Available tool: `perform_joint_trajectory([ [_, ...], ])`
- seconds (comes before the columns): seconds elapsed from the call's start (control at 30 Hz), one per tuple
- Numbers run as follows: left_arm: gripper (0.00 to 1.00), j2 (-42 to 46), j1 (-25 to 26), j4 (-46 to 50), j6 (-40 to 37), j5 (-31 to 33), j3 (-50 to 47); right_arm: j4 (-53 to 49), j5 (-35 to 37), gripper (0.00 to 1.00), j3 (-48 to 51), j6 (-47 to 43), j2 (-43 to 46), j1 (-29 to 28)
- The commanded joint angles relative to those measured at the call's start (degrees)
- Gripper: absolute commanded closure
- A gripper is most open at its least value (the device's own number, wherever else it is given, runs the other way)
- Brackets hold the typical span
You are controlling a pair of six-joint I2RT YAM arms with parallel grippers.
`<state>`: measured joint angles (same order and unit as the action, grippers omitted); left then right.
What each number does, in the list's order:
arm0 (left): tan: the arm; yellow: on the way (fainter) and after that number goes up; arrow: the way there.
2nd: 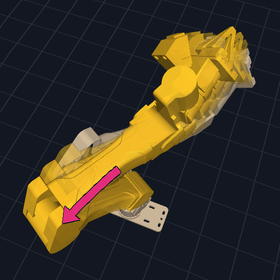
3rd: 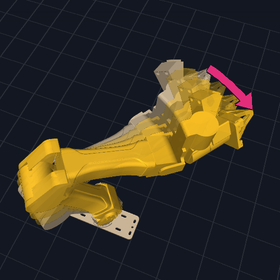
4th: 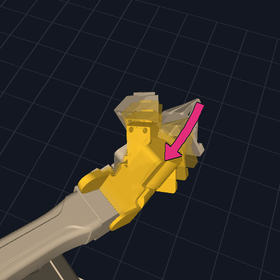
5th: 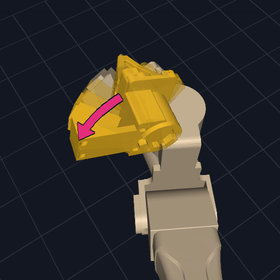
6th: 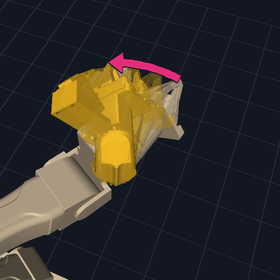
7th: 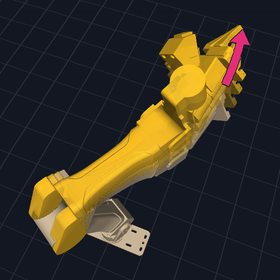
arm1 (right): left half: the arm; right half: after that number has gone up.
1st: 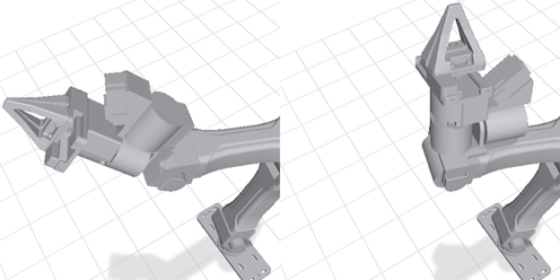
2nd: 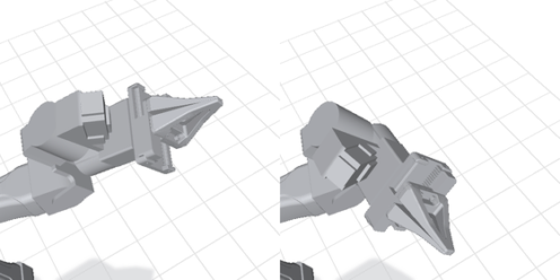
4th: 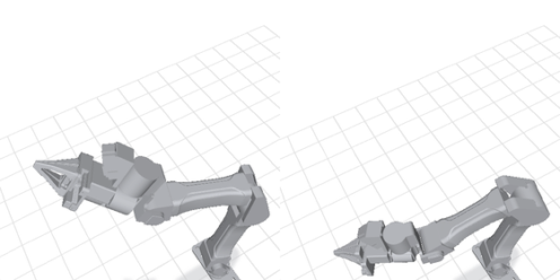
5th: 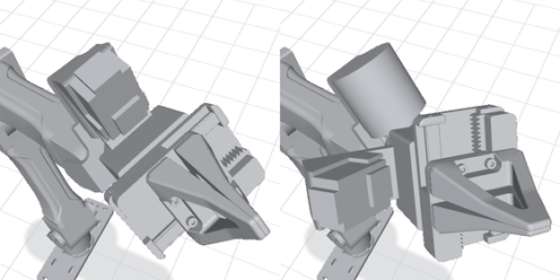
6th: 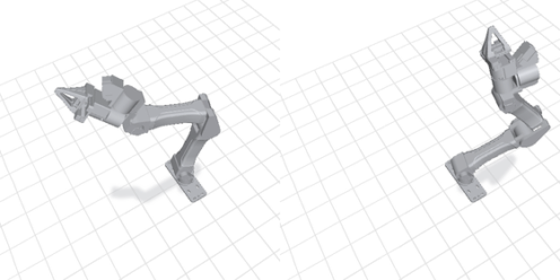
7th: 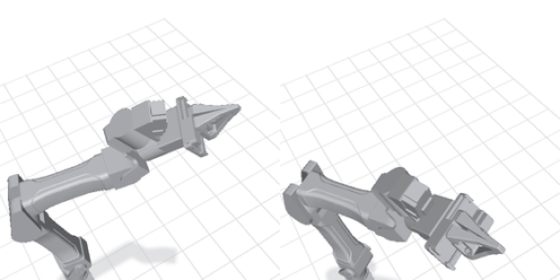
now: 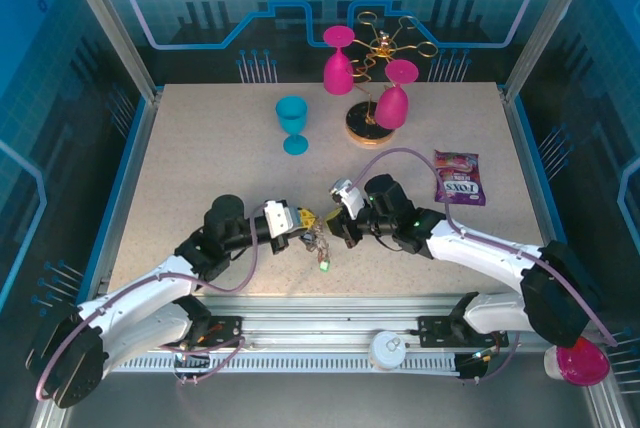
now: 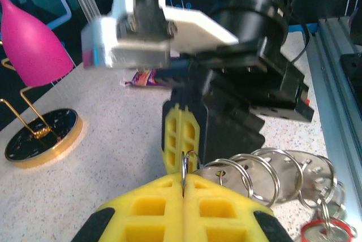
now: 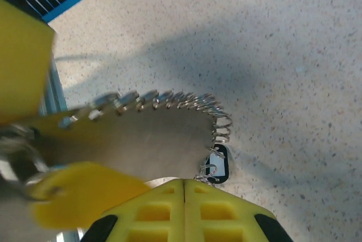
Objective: Put the keys on the keyring
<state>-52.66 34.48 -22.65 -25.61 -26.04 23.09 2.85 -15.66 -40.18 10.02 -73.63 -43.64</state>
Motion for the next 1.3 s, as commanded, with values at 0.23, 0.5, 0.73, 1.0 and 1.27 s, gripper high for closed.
perform_joint_trajectory([
  [0.23, 1.0, 1.83, 0.38, -5.56, 2.61, -3.21, -3.38, 0.08, 1.71, 0.6, 2.74, -9.07, 10.3, 2.56],
  [0.5, 1.0, 1.99, 0.35, -6.07, 2.25, -6.41, -3.64, -1.44, -6.22, 0.58, 4.8, -28.48, 16.14, 1.74],
  [0.73, 1.0, 1.57, 0.33, -6.96, 2.97, -8.1, -3.73, 4.07, -12.13, 0.71, 3.33, -35.38, 11.14, 1.24],
  [1.0, 1.0, 1.33, 0.33, -6.44, 2.58, -7.82, -3.58, 9.63, -15.98, 0.71, 3.64, -33.12, 9.01, 0.83],
  [1.27, 1.0, 0.98, 0.38, -5.88, 2.1, -6.71, -3.28, 8.28, -13.61, 0.71, 3.52, -33.39, 8.49, 0.67],
])
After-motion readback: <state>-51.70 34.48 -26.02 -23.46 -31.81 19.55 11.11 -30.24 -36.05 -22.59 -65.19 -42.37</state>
